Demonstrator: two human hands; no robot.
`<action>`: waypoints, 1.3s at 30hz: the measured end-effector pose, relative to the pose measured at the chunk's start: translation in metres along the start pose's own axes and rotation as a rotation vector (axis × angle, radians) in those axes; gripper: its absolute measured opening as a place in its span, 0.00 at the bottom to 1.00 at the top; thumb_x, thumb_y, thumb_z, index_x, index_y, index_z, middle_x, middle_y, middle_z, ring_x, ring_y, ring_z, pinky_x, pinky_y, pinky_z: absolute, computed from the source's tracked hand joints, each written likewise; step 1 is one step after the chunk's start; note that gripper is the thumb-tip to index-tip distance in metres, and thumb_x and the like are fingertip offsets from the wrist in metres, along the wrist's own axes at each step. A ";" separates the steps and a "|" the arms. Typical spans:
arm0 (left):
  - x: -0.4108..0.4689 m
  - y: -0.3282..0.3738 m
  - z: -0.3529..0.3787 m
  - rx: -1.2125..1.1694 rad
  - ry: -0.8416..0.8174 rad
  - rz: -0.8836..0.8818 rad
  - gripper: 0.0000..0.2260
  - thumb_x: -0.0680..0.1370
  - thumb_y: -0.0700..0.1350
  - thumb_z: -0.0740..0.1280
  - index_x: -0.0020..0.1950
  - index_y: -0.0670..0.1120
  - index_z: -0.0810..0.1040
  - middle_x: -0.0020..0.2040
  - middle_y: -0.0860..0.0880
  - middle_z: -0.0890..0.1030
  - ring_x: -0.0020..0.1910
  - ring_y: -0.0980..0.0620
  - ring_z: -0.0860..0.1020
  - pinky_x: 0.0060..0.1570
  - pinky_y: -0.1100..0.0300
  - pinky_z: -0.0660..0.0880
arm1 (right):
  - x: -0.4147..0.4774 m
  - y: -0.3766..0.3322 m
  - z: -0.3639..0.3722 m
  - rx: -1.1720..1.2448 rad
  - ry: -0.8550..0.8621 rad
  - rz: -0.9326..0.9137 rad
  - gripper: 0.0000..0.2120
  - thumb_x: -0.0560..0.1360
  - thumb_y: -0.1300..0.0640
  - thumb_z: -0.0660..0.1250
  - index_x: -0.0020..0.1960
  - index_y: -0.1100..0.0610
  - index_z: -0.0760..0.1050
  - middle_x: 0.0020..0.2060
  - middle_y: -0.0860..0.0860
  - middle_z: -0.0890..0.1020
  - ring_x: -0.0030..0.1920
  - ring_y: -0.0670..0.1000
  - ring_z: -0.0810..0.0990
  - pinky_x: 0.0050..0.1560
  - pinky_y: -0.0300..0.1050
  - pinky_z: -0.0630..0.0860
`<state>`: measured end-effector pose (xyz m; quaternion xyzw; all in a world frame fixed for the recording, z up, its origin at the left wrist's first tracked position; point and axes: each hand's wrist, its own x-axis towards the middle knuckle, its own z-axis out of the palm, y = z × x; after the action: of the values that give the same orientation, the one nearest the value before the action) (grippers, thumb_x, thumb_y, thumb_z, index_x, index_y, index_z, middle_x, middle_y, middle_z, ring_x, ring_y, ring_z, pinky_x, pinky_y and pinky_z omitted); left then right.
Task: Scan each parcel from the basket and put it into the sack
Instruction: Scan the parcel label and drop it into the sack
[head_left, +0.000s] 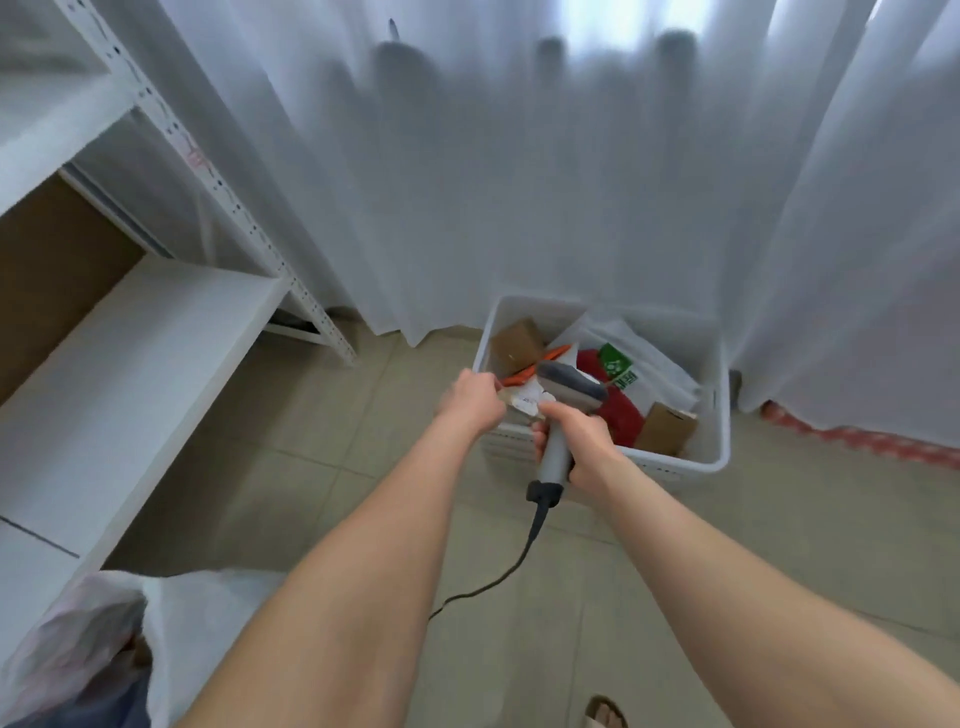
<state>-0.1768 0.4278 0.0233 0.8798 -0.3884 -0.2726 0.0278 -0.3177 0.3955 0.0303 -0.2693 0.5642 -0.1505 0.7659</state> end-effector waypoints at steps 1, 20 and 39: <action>0.012 0.016 0.004 0.015 -0.015 0.012 0.18 0.78 0.43 0.60 0.67 0.49 0.73 0.66 0.44 0.70 0.63 0.42 0.73 0.60 0.50 0.72 | 0.011 -0.012 -0.012 0.018 0.022 0.000 0.06 0.75 0.62 0.69 0.49 0.64 0.75 0.31 0.55 0.78 0.26 0.49 0.76 0.31 0.43 0.77; 0.298 0.118 0.128 0.099 -0.322 0.012 0.26 0.76 0.53 0.67 0.71 0.45 0.67 0.69 0.42 0.68 0.64 0.43 0.72 0.61 0.50 0.73 | 0.314 -0.137 -0.088 -0.012 0.211 0.102 0.07 0.77 0.59 0.68 0.43 0.61 0.74 0.30 0.54 0.77 0.29 0.49 0.75 0.33 0.43 0.76; 0.422 0.129 0.199 -0.013 -0.037 -0.230 0.12 0.79 0.37 0.58 0.59 0.39 0.76 0.57 0.39 0.79 0.56 0.38 0.78 0.51 0.50 0.75 | 0.456 -0.101 -0.126 0.081 0.131 0.220 0.07 0.77 0.58 0.68 0.42 0.60 0.73 0.26 0.53 0.74 0.24 0.47 0.73 0.31 0.41 0.74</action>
<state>-0.1309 0.0760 -0.3056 0.9131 -0.2836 -0.2928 -0.0050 -0.2847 0.0395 -0.2957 -0.1644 0.6326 -0.1052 0.7495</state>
